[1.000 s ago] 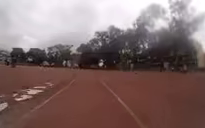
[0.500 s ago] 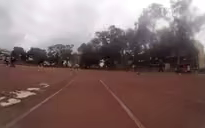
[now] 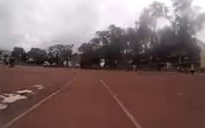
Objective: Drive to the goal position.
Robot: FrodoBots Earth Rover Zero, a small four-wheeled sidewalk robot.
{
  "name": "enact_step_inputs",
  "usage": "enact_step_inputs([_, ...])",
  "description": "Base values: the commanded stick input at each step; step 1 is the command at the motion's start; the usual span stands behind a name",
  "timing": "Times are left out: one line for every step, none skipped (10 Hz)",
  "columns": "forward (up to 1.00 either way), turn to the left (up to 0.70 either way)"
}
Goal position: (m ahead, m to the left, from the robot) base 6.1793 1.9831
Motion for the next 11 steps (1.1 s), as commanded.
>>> enact_step_inputs([0.70,0.02])
enact_step_inputs([0.70,0.04])
enact_step_inputs([0.70,0.04])
enact_step_inputs([0.70,0.00])
enact_step_inputs([0.70,0.19])
enact_step_inputs([0.70,0.34])
enact_step_inputs([0.70,0.28])
enact_step_inputs([0.70,0.00])
enact_step_inputs([0.70,0.00])
enact_step_inputs([0.70,0.00])
enact_step_inputs([0.70,0.07])
